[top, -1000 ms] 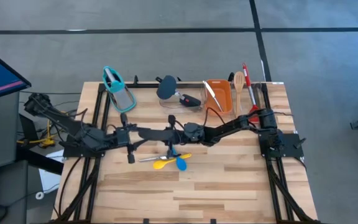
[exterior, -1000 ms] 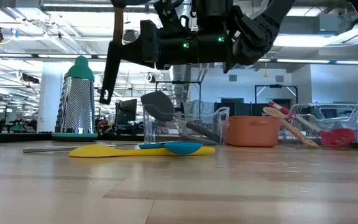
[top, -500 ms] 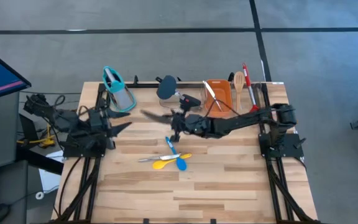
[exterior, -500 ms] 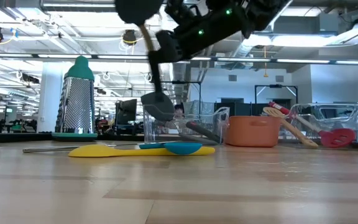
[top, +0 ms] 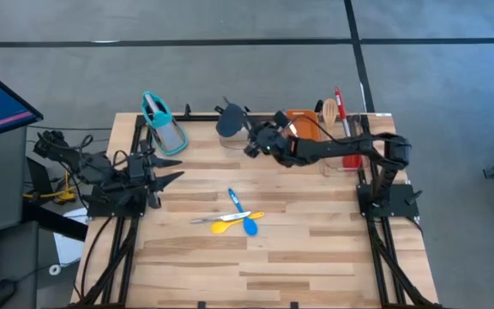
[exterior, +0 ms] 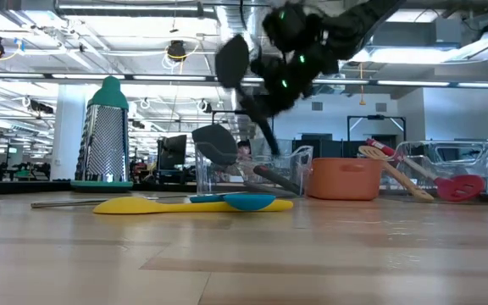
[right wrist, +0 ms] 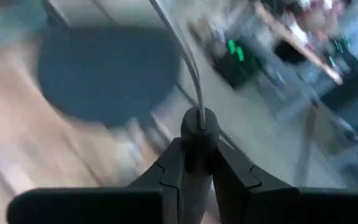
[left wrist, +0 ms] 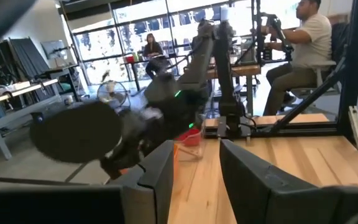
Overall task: Pick & Place Kitchen Items
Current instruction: Put the scraper spatula in the left transparent bin, then put the butter knife in the orange bin
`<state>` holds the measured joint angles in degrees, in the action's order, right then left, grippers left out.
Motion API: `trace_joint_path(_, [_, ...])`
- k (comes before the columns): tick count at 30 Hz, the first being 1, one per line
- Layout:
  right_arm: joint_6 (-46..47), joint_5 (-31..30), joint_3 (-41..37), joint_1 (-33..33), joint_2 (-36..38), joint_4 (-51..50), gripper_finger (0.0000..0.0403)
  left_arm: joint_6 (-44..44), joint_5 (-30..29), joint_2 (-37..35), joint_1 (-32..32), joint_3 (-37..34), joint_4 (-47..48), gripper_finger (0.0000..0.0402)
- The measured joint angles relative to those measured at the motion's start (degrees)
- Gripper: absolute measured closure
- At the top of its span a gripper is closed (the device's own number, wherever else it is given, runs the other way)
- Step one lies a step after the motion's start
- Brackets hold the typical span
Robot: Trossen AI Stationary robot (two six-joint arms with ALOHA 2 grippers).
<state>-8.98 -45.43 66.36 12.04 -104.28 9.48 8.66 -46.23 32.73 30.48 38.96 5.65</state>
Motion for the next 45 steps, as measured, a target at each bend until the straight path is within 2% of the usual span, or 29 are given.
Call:
trace_joint_path(2, [0.29, -1.12, -0.43, 1.66, -0.11, -3.37, 0.0357, -0.1, 0.06, -0.02, -0.02, 0.0, -0.1, 0.0286])
trace_joint_path(8, [1.46, 0.94, -0.11, 4.58, -0.08, -6.94, 0.0357, -0.1, -0.01, 0.0, -0.02, 0.0, -0.12, 0.0286])
trace_joint_path(15, [5.43, 7.19, -0.1, 7.06, -0.05, -11.71, 0.0357, -0.13, -0.01, 0.0, -0.02, 0.0, -0.12, 0.0286])
trace_joint_path(22, [6.26, 15.74, -0.1, 8.78, -0.05, -12.16, 0.0349, -0.13, -0.01, 0.0, -0.02, 0.0, -0.11, 0.0286])
trace_joint_path(24, [6.24, 15.78, -0.1, 8.74, -0.05, -12.27, 0.0312, -0.13, -0.03, 0.0, -0.02, 0.0, -0.12, 0.0286])
trace_joint_path(29, [5.81, 15.39, 0.16, 8.62, 0.1, -12.38, 0.0171, -0.15, -0.03, 0.0, -0.02, 0.0, -0.11, 0.0286])
trace_joint_path(31, [4.58, 15.36, 0.94, 8.62, 0.1, -12.48, 0.0127, -0.39, -0.01, 0.0, -0.02, 0.0, -0.11, 0.0286])
trace_joint_path(33, [3.95, 15.27, 2.37, 8.11, 0.1, -13.58, 0.0098, -1.41, -0.02, 0.0, -0.02, 0.0, -0.11, 0.0286])
trace_joint_path(35, [3.17, 15.21, 4.88, 7.11, 0.33, -17.23, 0.0087, -1.66, -0.03, 0.0, -0.02, 0.0, -0.11, 0.0286])
trace_joint_path(37, [1.42, 15.2, 8.08, 5.44, 0.97, -22.35, 0.0091, -1.66, -0.01, 0.0, -0.02, 0.0, -0.11, 0.0286])
trace_joint_path(40, [-0.36, 15.36, 13.08, 2.24, 1.82, -31.88, 0.0124, -1.67, -0.01, 0.0, -0.02, 0.0, -0.05, 0.0286])
trace_joint_path(43, [0.01, 15.36, 16.84, -1.58, 3.13, -39.5, 0.0183, -1.69, -0.01, 0.0, -0.02, 0.0, 0.79, 0.0286])
trace_joint_path(45, [3.33, 15.39, 17.2, -4.22, 5.13, -44.47, 0.0241, -2.3, -0.01, 0.0, -0.02, 0.0, 2.78, 0.0286])
